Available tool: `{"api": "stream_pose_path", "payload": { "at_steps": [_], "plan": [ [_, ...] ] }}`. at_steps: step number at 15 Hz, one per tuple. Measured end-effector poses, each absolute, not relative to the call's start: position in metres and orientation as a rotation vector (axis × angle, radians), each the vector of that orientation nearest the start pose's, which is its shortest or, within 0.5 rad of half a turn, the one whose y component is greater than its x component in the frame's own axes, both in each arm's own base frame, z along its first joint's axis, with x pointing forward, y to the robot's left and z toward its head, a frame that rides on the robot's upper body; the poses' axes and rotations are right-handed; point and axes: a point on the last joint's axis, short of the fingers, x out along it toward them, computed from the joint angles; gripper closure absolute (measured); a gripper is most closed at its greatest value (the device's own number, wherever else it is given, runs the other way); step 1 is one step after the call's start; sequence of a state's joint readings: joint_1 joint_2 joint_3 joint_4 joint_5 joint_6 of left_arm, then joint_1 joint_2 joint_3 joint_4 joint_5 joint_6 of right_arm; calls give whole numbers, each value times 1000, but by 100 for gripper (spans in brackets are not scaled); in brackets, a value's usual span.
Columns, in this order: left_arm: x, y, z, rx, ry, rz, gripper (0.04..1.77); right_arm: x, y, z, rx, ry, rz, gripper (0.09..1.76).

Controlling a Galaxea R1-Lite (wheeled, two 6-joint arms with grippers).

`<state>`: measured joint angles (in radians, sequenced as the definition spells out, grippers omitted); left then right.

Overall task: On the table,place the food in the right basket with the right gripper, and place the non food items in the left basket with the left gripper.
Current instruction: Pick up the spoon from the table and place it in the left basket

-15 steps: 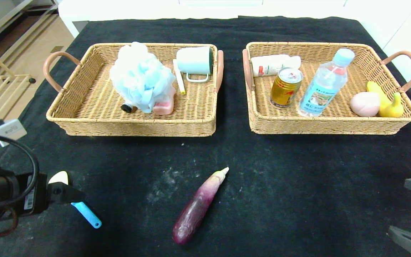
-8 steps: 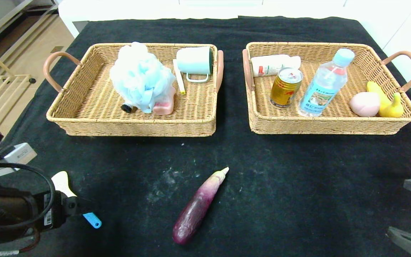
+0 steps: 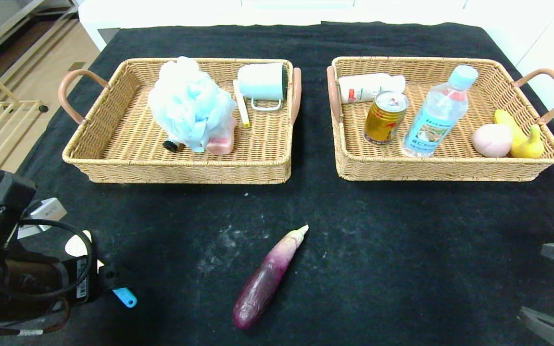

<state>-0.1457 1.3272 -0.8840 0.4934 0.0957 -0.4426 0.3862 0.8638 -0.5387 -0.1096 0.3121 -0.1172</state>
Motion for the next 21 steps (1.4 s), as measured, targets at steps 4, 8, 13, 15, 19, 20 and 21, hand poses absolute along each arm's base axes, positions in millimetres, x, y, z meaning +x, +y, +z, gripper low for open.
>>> {"api": "stream_pose_path", "payload": {
  "at_steps": [4, 8, 13, 15, 19, 20, 21],
  "plan": [
    [181, -24, 200, -294, 932, 165, 9, 85, 42, 222, -119, 182, 706, 14],
    [183, -24, 199, -292, 942, 166, 55, 86, 42, 222, -120, 186, 706, 14],
    [183, -24, 197, -288, 950, 164, 122, 87, 43, 220, -120, 196, 708, 14],
    [183, -25, 197, -286, 953, 163, 170, 88, 43, 220, -121, 197, 708, 14],
    [183, -24, 194, -284, 963, 167, 170, 88, 43, 219, -121, 200, 708, 14],
    [183, -24, 194, -284, 963, 166, 170, 88, 43, 219, -120, 200, 708, 14],
    [183, -24, 194, -284, 963, 166, 170, 88, 43, 219, -121, 200, 708, 14]
  ]
}}
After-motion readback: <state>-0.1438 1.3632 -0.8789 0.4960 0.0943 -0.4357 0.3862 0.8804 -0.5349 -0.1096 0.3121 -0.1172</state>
